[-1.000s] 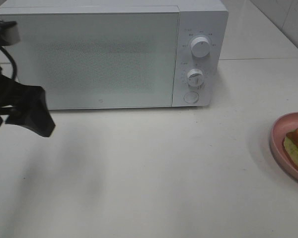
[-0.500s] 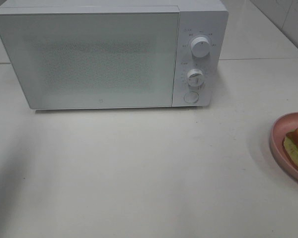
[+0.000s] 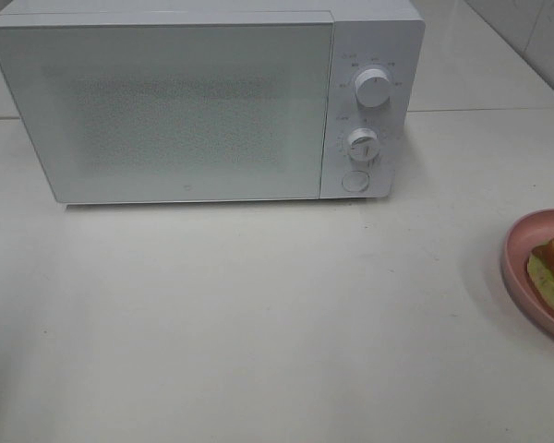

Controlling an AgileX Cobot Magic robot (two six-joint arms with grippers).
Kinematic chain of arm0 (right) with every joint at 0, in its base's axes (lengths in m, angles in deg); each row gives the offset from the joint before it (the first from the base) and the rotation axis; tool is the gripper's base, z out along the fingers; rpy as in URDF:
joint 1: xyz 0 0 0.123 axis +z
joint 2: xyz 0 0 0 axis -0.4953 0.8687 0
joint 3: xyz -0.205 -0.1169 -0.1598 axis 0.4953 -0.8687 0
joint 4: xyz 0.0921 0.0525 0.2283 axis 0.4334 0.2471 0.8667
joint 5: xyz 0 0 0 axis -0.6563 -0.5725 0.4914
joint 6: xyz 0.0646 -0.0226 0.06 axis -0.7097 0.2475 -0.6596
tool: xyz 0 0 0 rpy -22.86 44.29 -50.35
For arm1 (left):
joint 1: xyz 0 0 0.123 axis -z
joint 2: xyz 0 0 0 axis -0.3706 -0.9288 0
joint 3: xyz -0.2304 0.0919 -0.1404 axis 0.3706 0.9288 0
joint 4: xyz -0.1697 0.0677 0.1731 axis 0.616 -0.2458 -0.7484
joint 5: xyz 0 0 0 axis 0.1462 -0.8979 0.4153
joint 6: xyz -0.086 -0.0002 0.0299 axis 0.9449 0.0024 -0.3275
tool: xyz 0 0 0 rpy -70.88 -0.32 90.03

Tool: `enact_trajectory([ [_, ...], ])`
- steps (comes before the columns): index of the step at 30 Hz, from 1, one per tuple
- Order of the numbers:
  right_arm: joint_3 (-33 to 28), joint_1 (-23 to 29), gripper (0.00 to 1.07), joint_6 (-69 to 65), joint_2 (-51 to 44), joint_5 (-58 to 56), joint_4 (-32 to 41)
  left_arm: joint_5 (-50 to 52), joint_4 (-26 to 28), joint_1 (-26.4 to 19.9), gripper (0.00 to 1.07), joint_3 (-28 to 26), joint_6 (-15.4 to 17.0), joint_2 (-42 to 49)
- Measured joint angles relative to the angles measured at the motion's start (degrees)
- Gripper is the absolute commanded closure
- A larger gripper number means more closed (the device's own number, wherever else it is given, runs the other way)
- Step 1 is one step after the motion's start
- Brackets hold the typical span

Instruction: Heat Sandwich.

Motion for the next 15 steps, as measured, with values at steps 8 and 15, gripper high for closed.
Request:
enact_trajectory([
  [8, 0.00, 0.00, 0.32, 0.00, 0.00, 0.00, 0.00, -2.69, 3.21, 2.52, 0.10, 4.47, -2.12, 10.83],
  [15, 0.00, 0.00, 0.32, 0.00, 0.00, 0.00, 0.00, -2.86, 0.40, 3.61, 0.10, 4.87, -2.52, 20.28],
])
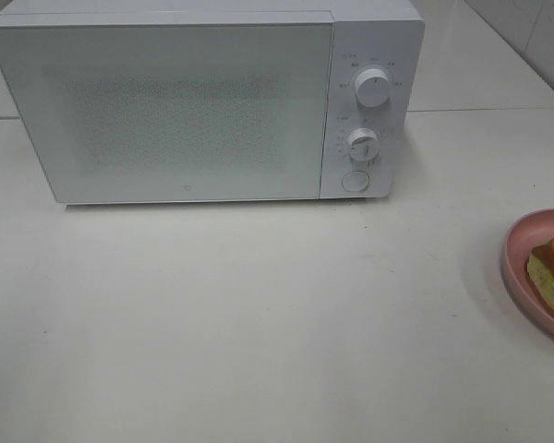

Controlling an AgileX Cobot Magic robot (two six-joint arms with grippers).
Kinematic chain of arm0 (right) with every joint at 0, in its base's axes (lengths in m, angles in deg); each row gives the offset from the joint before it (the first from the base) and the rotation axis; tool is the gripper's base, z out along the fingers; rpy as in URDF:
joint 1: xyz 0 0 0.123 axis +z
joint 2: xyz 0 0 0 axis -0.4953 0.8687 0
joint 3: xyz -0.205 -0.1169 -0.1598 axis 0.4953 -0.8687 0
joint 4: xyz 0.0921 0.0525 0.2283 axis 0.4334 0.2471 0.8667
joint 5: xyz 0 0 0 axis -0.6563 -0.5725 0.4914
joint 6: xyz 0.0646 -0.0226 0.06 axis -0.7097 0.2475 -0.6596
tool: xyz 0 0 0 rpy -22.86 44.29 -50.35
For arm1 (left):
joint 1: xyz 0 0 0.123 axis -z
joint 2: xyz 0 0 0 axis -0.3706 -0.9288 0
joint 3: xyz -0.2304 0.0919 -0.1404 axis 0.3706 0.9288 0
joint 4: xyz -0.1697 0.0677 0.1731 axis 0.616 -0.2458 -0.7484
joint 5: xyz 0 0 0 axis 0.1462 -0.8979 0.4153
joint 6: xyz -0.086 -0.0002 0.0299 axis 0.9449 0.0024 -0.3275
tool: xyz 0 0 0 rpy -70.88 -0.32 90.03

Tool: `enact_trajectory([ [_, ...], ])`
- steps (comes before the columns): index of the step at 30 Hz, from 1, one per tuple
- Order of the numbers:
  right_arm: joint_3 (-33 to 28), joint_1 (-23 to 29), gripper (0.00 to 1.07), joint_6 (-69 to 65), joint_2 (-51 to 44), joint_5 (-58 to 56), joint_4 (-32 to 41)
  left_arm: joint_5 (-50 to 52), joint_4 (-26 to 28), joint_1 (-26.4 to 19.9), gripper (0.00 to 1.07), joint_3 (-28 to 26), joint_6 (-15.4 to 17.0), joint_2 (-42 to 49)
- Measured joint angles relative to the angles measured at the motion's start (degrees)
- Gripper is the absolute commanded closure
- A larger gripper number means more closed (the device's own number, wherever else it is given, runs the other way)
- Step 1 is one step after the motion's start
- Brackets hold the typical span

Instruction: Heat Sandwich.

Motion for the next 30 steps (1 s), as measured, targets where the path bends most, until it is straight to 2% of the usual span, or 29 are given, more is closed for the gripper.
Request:
enact_trajectory([
  [7, 0.00, 0.00, 0.32, 0.00, 0.00, 0.00, 0.00, 4.76, -0.69, 0.00, 0.10, 2.46, 1.09, 7.85],
  [11, 0.00, 0.00, 0.32, 0.00, 0.00, 0.00, 0.00, 5.56, -3.09, 0.00, 0.10, 3.27, 4.35, 14.55],
  [14, 0.00, 0.00, 0.32, 0.00, 0.00, 0.00, 0.00, 5.84, -3.84, 0.00, 0.10, 3.27, 5.44, 17.59],
  [30, 0.00, 0.00, 0.32, 0.00, 0.00, 0.00, 0.00, 5.84, -4.13, 0.00, 0.10, 3.27, 5.84, 17.76],
])
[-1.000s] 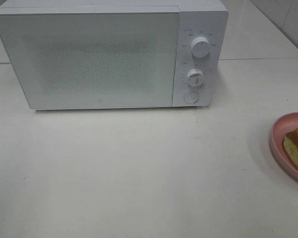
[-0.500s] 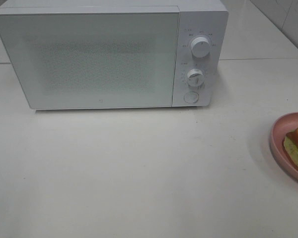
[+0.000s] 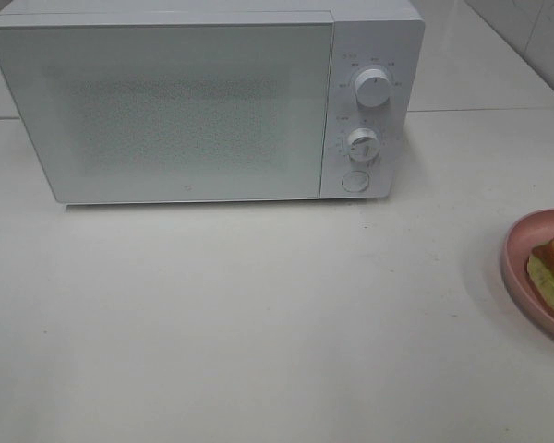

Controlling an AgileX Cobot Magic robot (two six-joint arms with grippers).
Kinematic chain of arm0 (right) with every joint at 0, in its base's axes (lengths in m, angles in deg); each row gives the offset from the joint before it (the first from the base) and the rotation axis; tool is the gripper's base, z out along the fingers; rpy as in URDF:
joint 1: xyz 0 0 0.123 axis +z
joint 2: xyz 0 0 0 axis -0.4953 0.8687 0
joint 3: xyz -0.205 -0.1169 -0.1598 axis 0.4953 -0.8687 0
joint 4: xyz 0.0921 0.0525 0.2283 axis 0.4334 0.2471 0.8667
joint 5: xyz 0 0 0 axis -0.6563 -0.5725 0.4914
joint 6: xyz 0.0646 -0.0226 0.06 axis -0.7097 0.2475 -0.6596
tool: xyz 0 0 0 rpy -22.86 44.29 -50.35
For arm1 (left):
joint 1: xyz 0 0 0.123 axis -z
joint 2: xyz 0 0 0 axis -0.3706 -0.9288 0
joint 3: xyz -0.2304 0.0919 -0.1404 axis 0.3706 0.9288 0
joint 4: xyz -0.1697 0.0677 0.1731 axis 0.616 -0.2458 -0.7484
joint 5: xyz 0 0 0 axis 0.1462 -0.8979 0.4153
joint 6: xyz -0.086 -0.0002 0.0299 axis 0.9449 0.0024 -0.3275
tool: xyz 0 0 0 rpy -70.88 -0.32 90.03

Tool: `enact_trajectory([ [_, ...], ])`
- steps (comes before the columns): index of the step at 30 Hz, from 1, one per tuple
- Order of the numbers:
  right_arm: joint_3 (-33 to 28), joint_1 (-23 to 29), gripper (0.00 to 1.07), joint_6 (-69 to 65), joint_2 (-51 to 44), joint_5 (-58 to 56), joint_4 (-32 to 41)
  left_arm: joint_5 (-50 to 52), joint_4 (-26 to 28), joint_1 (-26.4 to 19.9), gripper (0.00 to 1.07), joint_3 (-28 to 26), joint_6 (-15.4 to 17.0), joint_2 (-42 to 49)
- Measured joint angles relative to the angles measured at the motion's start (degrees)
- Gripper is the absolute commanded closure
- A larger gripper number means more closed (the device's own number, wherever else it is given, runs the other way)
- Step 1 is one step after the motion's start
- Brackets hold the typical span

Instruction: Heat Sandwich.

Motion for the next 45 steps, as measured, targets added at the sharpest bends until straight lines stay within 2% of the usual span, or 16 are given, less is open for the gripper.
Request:
enact_trajectory([
  [45, 0.00, 0.00, 0.32, 0.00, 0.00, 0.00, 0.00, 0.00, 0.00, 0.00, 0.10, 0.00, 0.00, 0.00],
])
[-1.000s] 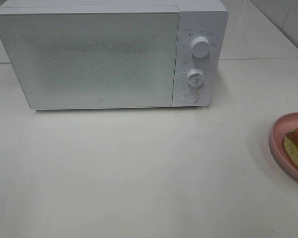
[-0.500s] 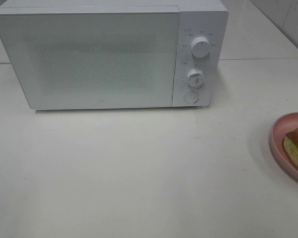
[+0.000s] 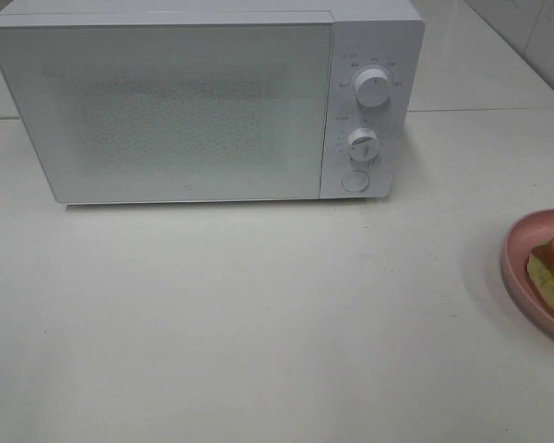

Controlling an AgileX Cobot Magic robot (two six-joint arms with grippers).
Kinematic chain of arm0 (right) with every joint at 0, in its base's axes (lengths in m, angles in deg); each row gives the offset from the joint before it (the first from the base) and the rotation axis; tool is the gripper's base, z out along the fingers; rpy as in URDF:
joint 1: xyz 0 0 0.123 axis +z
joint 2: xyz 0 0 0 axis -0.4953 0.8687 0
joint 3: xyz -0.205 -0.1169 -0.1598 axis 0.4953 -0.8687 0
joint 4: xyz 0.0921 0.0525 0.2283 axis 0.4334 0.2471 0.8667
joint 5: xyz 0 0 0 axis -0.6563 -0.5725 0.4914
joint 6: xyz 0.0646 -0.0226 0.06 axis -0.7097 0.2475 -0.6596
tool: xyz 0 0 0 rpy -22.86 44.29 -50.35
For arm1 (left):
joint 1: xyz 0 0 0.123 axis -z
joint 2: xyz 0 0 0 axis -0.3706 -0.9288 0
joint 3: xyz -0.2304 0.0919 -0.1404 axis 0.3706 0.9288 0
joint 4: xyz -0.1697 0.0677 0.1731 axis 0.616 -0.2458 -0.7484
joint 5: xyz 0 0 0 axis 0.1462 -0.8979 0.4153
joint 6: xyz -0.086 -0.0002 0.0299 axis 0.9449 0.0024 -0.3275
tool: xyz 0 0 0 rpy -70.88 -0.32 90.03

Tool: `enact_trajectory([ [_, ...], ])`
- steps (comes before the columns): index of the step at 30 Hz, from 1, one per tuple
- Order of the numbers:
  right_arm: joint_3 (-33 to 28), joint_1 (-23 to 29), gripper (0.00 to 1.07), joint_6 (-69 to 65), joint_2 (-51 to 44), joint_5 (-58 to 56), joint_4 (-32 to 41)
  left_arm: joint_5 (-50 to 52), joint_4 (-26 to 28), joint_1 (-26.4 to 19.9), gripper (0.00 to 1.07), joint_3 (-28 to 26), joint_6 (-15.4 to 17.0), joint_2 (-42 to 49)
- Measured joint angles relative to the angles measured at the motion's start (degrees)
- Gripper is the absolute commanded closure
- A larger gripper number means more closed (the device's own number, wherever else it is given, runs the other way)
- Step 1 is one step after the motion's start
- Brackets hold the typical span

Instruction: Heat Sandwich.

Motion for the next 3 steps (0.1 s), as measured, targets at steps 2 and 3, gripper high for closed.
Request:
enact_trajectory([
  [2, 0.00, 0.00, 0.32, 0.00, 0.00, 0.00, 0.00, 0.00, 0.00, 0.00, 0.10, 0.00, 0.00, 0.00],
  [3, 0.00, 0.00, 0.32, 0.00, 0.00, 0.00, 0.00, 0.00, 0.00, 0.00, 0.10, 0.00, 0.00, 0.00],
])
